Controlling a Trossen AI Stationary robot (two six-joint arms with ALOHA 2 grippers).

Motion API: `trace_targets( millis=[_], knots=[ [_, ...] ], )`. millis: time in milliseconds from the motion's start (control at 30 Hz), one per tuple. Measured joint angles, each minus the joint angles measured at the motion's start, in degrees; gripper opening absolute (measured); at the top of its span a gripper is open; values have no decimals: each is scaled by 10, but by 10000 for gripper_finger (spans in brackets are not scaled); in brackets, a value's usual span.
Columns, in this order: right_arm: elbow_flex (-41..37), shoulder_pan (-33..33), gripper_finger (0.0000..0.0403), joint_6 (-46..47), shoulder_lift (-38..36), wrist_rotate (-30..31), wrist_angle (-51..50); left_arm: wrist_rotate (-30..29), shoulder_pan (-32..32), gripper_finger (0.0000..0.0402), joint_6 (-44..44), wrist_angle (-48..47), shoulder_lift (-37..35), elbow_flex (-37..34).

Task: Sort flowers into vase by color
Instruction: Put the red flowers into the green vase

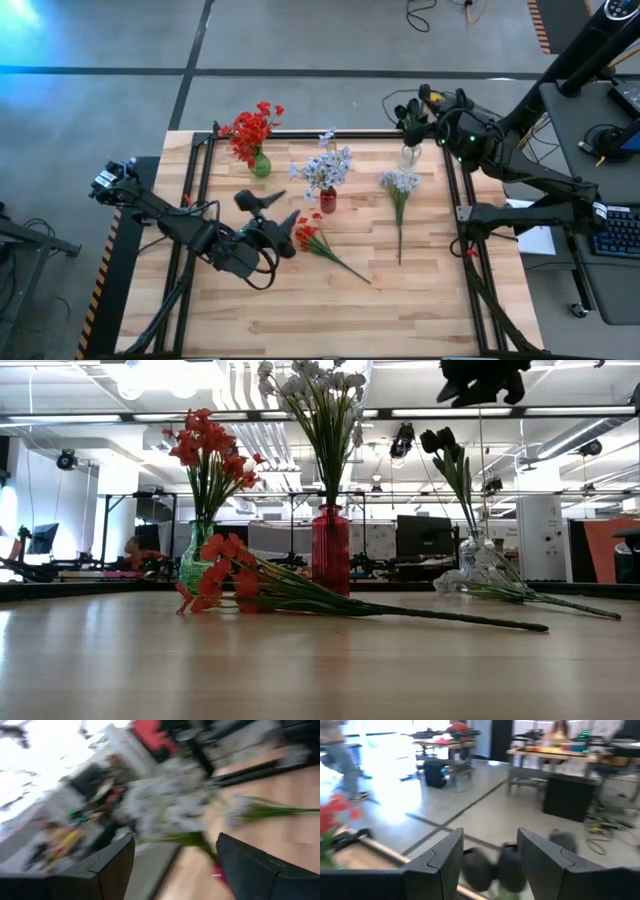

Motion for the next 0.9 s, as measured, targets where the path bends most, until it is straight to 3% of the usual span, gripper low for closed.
trace_targets(
  millis=[100,333,567,900],
  knots=[
    [0,26,180,0,0,-23,-1,62,6,260,-2,0,0,0],
    [0,105,174,-9,2,-59,0,89,7,260,-34,-1,0,0],
    [0,197,172,-24,2,-60,0,213,7,260,-79,-1,0,0],
    [0,303,173,-35,3,-74,-2,275,5,260,-182,-2,18,0]
  ],
)
